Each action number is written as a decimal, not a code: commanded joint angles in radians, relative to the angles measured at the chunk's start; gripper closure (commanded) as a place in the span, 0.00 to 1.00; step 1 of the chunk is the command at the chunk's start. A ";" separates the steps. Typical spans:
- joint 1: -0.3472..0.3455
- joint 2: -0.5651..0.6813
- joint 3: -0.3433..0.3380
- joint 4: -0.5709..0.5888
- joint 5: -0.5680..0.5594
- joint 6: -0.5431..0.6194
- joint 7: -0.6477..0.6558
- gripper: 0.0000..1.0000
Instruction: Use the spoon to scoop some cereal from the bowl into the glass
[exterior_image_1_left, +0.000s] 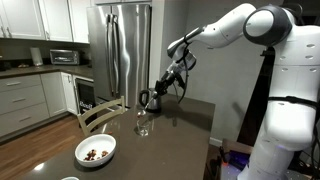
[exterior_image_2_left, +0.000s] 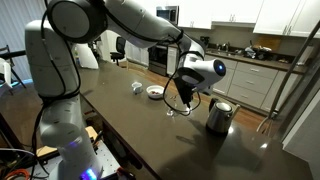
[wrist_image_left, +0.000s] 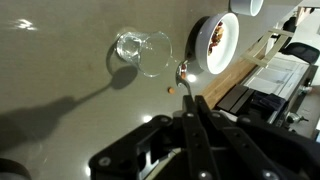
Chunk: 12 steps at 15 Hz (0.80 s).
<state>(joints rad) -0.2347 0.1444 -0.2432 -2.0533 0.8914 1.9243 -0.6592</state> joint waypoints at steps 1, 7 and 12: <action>-0.004 -0.038 0.010 -0.047 -0.034 0.045 0.021 0.99; 0.002 -0.055 0.016 -0.077 -0.092 0.093 0.039 0.99; 0.013 -0.078 0.034 -0.082 -0.157 0.123 0.079 0.99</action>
<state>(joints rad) -0.2314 0.1140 -0.2240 -2.1040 0.7800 2.0085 -0.6321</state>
